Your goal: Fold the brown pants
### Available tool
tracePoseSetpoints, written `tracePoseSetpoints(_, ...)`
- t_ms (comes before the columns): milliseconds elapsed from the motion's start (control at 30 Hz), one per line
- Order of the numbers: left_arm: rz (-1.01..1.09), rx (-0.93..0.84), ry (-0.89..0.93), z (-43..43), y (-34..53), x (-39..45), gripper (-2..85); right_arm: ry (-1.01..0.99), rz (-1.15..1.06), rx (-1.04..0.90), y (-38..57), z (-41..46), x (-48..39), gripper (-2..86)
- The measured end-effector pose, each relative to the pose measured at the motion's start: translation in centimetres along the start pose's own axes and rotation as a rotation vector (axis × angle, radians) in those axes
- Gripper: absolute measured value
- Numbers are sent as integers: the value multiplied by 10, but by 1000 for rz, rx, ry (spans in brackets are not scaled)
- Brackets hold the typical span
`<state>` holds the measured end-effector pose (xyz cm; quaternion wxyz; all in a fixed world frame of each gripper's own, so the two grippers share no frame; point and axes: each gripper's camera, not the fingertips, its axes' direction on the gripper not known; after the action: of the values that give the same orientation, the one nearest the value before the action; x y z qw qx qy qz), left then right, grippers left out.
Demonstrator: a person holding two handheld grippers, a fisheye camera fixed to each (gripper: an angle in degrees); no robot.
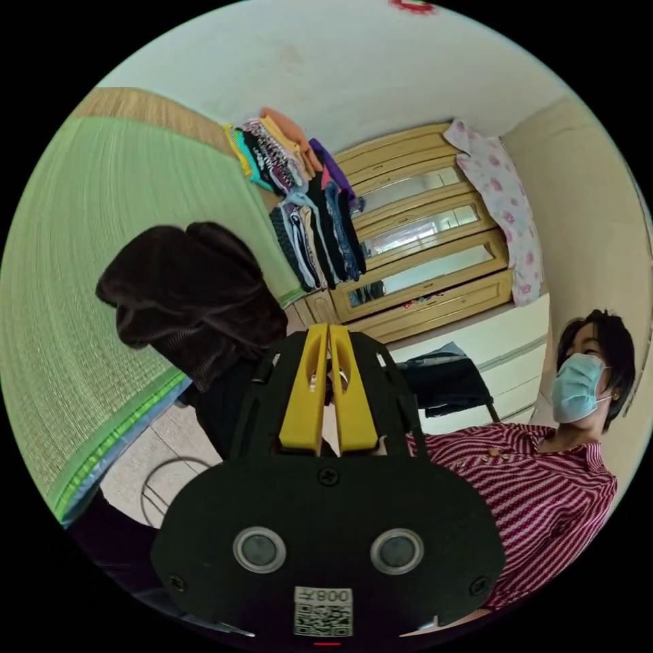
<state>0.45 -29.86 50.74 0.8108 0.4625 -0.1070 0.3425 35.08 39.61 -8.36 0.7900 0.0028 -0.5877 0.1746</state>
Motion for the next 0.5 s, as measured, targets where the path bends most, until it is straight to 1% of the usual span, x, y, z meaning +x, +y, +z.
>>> tracePoseSetpoints(167, -24, -116, -42, 15, -41, -2, 6, -80, 95, -32, 20, 50, 92, 141)
tracePoseSetpoints(267, -33, -146, -22, 25, -70, -2, 12, -187, 172, -21, 52, 83, 148, 151)
tracePoseSetpoints(333, -41, -154, -8, 32, -86, -2, 14, -299, 227, -5, 81, 112, 187, 157)
tracePoseSetpoints(500, -53, -192, 24, 48, -121, 1, 16, -491, 319, 47, 124, 167, 247, 153)
